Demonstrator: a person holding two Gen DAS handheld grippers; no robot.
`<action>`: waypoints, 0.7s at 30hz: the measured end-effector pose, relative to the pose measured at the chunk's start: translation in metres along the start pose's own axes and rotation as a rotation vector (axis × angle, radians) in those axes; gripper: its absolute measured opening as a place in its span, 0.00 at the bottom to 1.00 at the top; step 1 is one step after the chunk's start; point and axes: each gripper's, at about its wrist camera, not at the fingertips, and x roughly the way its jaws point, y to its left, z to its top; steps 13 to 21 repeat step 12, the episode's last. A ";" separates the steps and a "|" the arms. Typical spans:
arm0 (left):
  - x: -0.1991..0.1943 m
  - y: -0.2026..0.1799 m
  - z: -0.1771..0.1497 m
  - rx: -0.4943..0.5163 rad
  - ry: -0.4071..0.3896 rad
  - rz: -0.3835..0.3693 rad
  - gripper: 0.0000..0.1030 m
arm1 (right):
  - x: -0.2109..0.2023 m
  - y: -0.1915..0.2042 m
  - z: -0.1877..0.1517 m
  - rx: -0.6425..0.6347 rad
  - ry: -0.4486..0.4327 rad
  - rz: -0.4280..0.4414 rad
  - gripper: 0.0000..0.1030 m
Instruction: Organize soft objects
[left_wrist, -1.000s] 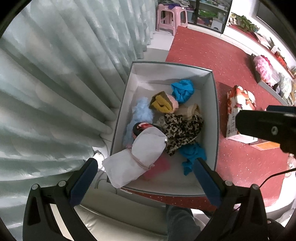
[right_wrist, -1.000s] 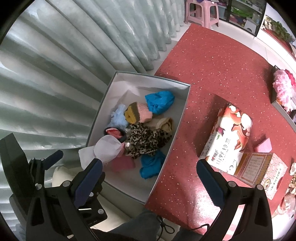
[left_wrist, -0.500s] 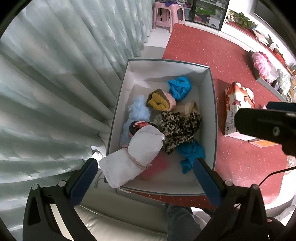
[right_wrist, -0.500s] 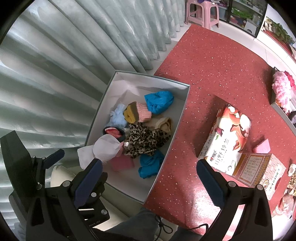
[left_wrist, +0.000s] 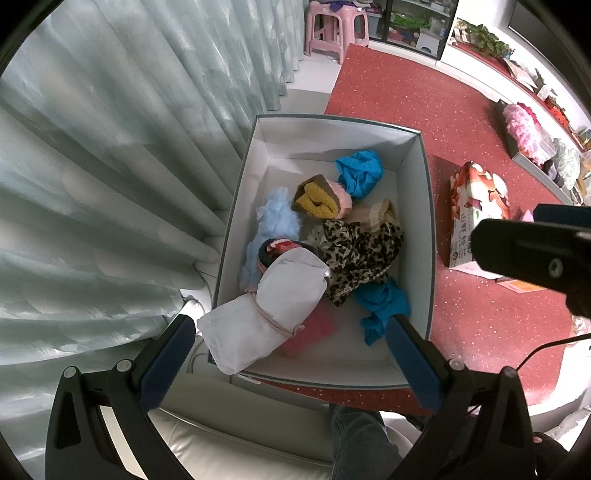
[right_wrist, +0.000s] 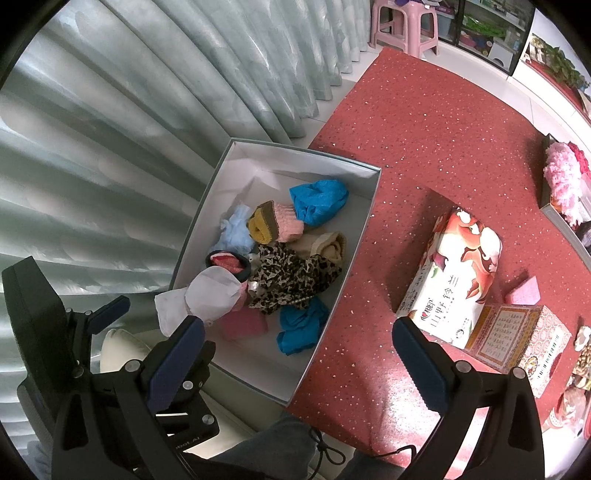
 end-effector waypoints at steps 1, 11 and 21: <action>0.000 0.000 0.000 0.000 0.000 -0.001 1.00 | 0.000 0.000 0.000 -0.001 0.000 -0.001 0.99; 0.003 0.007 -0.003 -0.030 0.010 -0.049 1.00 | 0.002 0.003 -0.003 -0.010 0.009 -0.002 0.99; 0.003 0.007 -0.002 -0.031 0.008 -0.058 1.00 | 0.002 0.003 -0.003 -0.010 0.009 -0.002 0.99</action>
